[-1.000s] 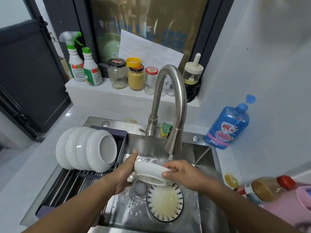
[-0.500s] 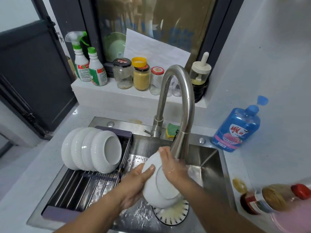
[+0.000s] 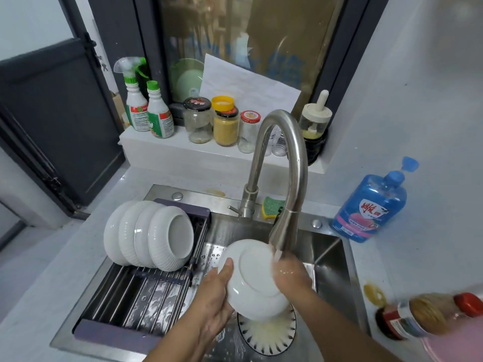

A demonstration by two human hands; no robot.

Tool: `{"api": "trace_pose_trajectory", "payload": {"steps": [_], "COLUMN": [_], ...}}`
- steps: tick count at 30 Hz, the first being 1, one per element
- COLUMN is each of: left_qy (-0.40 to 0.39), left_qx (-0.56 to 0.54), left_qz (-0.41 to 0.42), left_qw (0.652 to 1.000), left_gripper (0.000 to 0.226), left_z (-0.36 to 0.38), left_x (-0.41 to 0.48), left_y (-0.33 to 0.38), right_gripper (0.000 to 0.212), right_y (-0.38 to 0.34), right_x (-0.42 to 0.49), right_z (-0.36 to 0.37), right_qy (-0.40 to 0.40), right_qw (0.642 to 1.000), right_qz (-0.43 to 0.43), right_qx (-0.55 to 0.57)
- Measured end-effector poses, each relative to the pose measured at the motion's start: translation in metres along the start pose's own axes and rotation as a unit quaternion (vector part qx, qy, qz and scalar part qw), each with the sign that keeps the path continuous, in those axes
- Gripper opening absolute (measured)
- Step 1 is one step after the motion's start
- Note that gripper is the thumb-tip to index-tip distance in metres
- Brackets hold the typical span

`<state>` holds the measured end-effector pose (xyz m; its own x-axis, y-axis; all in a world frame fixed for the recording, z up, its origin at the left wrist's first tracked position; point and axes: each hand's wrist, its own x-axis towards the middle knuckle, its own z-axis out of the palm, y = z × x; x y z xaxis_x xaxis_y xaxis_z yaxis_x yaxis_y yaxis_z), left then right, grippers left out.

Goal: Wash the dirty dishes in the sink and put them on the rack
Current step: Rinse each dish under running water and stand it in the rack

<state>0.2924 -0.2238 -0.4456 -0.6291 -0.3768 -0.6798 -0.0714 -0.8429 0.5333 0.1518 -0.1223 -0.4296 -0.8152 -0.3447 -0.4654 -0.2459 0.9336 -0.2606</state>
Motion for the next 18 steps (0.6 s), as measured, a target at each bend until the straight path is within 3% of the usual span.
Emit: {"api": "trace_pose_trajectory", "payload": {"steps": [3,8,10,15,16,18], "left_qy": [0.022,0.057,0.066,0.074,0.093,0.153], "left_qx": [-0.074,-0.143,-0.128,-0.063,-0.038,0.075], "left_qz": [-0.017,-0.018,-0.022,0.004,0.024,0.076], "left_qw": [0.997,0.988,0.989,0.995,0.995,0.982], "left_gripper": [0.042,0.047,0.044,0.039,0.042,0.071], "left_z": [0.009,0.022,0.016,0.014,0.018,0.027], "left_x": [0.003,0.012,0.018,0.013,0.009,0.002], "left_y": [-0.008,-0.017,-0.017,-0.019,-0.022,-0.029], "right_gripper": [0.040,0.046,0.046,0.046,0.045,0.042], "right_y": [-0.001,-0.010,-0.011,-0.018,-0.019,-0.024], "right_x": [0.000,-0.017,-0.022,-0.030,-0.032,-0.039], "right_z": [0.000,0.005,0.007,0.023,0.026,0.030], "right_qy": [0.018,0.066,0.048,0.047,0.058,0.091], "right_qw": [0.964,0.814,0.759,0.673,0.662,0.655], "right_qz": [0.093,0.240,0.260,0.267,0.271,0.275], "right_qx": [0.249,0.524,0.594,0.688,0.696,0.698]}}
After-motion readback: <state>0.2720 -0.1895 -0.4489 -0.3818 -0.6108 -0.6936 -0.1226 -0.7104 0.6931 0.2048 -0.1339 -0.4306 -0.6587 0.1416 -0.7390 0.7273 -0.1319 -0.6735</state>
